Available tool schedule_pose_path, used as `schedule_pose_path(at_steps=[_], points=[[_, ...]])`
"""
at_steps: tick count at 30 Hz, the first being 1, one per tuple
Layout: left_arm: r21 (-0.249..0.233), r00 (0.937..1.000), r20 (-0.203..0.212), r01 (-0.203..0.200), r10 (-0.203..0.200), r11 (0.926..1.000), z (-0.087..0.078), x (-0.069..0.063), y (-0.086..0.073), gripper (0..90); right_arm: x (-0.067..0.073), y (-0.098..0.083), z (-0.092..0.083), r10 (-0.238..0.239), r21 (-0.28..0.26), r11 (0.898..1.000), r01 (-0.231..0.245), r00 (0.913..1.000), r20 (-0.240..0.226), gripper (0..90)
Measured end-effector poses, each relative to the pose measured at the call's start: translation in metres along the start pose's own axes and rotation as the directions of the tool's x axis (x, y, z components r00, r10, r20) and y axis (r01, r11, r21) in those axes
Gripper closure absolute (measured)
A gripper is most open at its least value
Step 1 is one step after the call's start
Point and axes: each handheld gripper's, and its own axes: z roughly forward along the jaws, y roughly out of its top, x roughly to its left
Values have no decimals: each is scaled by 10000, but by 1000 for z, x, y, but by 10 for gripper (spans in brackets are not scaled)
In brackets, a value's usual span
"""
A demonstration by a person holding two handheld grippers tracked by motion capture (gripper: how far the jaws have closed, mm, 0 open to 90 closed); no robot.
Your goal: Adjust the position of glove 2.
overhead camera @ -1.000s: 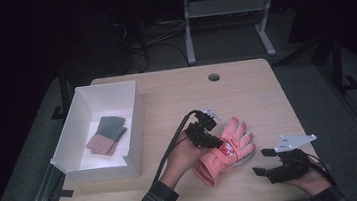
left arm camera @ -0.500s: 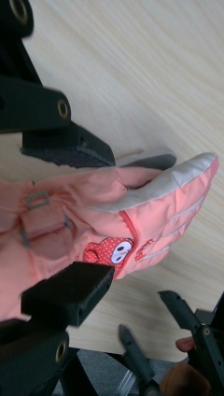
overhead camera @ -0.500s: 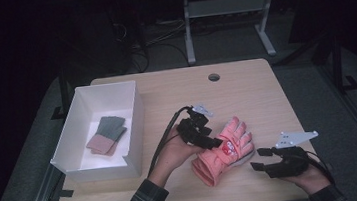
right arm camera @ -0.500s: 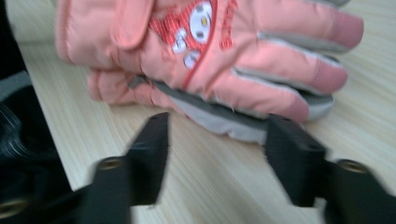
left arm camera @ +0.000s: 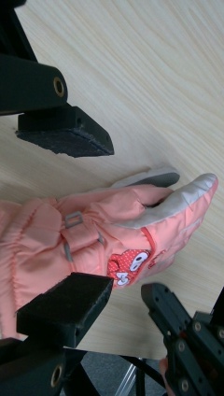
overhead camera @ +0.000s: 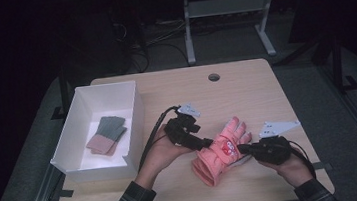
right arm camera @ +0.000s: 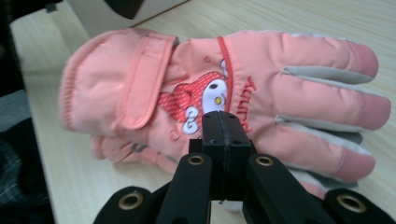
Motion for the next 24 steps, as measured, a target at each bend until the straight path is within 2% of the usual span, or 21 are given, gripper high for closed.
schedule_pose_path(at_steps=[1,5,9,13,15,21,23,24], points=[[-96,9999,-12,105,-105,9999,0,0,-1,302,-1,1,3,30,18,10000,-30,10000,-2,900],[-31,10000,-71,19,-19,10000,-2,3,-3,295,-5,1,13,12,200,9998,-12,10000,9,900],[-82,9999,-73,104,-104,9999,0,4,-2,290,-5,0,26,-17,537,9986,14,10000,57,900],[90,10000,-70,-46,47,9999,4,4,-2,278,-5,-1,37,-96,801,9967,89,9999,79,900],[57,10000,-72,2,-2,10000,9,4,-1,269,-4,-2,40,-101,943,9955,92,9999,84,900],[397,9997,82,-243,240,9989,30,6,4,230,-3,-4,44,-72,1099,9939,62,9999,89,900],[470,9998,144,-161,155,9988,38,5,5,221,-3,-4,45,-119,1127,9936,106,9999,106,900],[497,9994,181,-293,285,9983,42,6,7,212,-2,-4,45,-150,1150,9933,136,9998,116,900]])
